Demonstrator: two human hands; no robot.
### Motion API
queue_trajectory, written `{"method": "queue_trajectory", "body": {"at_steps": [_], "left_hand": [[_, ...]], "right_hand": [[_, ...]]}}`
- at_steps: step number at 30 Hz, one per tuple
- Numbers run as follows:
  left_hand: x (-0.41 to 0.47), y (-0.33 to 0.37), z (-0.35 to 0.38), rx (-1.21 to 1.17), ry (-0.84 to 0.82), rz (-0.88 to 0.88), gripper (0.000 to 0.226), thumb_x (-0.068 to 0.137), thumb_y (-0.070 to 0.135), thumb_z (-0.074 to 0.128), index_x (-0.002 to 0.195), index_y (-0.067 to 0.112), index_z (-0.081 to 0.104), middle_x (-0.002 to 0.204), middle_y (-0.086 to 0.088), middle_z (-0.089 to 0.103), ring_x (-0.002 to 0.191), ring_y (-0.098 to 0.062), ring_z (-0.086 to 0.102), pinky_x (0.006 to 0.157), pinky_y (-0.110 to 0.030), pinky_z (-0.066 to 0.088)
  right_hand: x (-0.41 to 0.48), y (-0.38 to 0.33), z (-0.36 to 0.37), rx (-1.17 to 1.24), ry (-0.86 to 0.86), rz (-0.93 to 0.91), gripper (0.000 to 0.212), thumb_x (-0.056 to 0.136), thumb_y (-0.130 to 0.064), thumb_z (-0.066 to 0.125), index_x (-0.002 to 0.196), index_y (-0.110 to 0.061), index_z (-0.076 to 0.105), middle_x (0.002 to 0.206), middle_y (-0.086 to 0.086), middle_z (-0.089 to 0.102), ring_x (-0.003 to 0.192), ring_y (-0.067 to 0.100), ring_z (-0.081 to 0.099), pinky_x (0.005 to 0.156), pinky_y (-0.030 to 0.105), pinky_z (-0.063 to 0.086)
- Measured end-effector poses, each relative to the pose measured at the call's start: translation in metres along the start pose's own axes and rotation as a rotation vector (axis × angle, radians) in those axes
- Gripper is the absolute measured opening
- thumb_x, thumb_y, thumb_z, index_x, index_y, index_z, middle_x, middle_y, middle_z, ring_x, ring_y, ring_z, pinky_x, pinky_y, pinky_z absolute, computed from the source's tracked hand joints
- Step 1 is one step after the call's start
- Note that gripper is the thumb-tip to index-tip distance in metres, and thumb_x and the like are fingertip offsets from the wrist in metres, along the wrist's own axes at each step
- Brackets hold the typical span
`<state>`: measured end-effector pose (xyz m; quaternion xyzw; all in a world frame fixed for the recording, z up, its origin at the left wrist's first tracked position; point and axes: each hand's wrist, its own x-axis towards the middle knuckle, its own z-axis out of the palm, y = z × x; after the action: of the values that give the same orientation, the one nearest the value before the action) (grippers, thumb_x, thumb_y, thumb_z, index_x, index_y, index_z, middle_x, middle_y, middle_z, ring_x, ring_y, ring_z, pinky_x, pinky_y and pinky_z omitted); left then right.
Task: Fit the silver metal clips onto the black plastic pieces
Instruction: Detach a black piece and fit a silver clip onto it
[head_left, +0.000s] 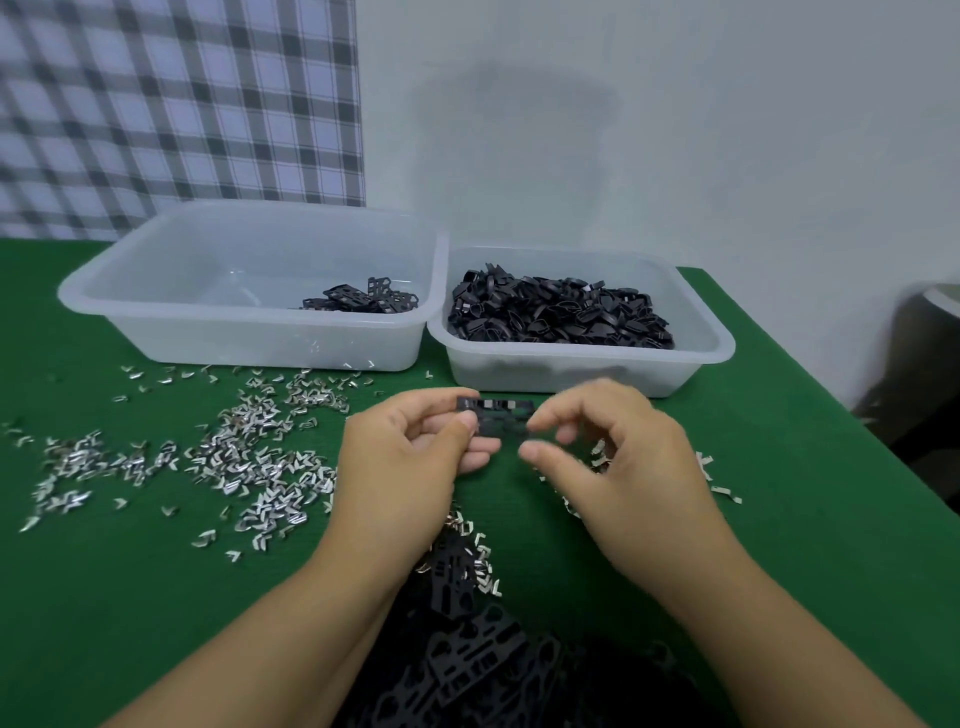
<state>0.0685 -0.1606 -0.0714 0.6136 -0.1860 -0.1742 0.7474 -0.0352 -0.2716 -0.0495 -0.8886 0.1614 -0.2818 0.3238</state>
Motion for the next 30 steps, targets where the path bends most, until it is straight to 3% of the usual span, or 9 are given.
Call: {"method": "queue_trajectory", "body": {"at_steps": [3, 5, 17, 25, 30], "left_hand": [[0.001, 0.0, -0.001, -0.009, 0.025, -0.017, 0.02, 0.087, -0.005, 0.059, 0.087, 0.012, 0.07, 0.069, -0.01, 0.071, 0.062, -0.012, 0.072, 0.055, -0.014, 0.053], [0.001, 0.0, 0.0, 0.013, 0.02, -0.015, 0.02, 0.087, -0.005, 0.059, 0.088, 0.012, 0.07, 0.069, -0.01, 0.071, 0.062, -0.012, 0.072, 0.054, -0.014, 0.053], [0.0, 0.001, 0.002, 0.044, 0.026, -0.018, 0.02, 0.086, -0.005, 0.059, 0.088, 0.012, 0.071, 0.064, -0.007, 0.069, 0.06, -0.01, 0.071, 0.054, -0.014, 0.052], [-0.001, 0.001, 0.002, 0.066, 0.015, -0.012, 0.021, 0.086, -0.005, 0.059, 0.088, 0.012, 0.071, 0.062, -0.005, 0.07, 0.059, -0.011, 0.071, 0.054, -0.014, 0.052], [-0.001, 0.0, 0.002, 0.081, 0.014, -0.008, 0.023, 0.086, -0.005, 0.059, 0.086, 0.016, 0.071, 0.059, -0.003, 0.07, 0.059, -0.011, 0.07, 0.054, -0.015, 0.052]], "right_hand": [[-0.006, -0.004, 0.004, -0.091, -0.328, -0.064, 0.007, 0.075, -0.028, 0.074, 0.08, -0.032, 0.07, 0.077, -0.018, 0.059, 0.085, 0.003, 0.048, 0.082, 0.025, 0.04], [-0.008, -0.003, 0.009, -0.131, -0.437, -0.073, 0.01, 0.075, -0.032, 0.074, 0.085, -0.03, 0.072, 0.079, -0.015, 0.061, 0.087, 0.004, 0.047, 0.083, 0.025, 0.04], [-0.009, -0.008, 0.022, -0.153, -0.469, -0.148, 0.009, 0.076, -0.031, 0.072, 0.072, -0.027, 0.064, 0.073, -0.014, 0.056, 0.081, -0.001, 0.041, 0.074, 0.011, 0.032], [-0.011, -0.009, 0.02, -0.141, -0.508, -0.17, 0.006, 0.081, -0.027, 0.066, 0.079, -0.028, 0.06, 0.084, -0.017, 0.053, 0.087, 0.004, 0.038, 0.079, 0.018, 0.033], [-0.01, -0.01, 0.021, -0.149, -0.528, -0.214, 0.009, 0.083, -0.025, 0.066, 0.091, -0.025, 0.068, 0.095, -0.011, 0.059, 0.091, 0.006, 0.038, 0.083, 0.011, 0.029]]}}
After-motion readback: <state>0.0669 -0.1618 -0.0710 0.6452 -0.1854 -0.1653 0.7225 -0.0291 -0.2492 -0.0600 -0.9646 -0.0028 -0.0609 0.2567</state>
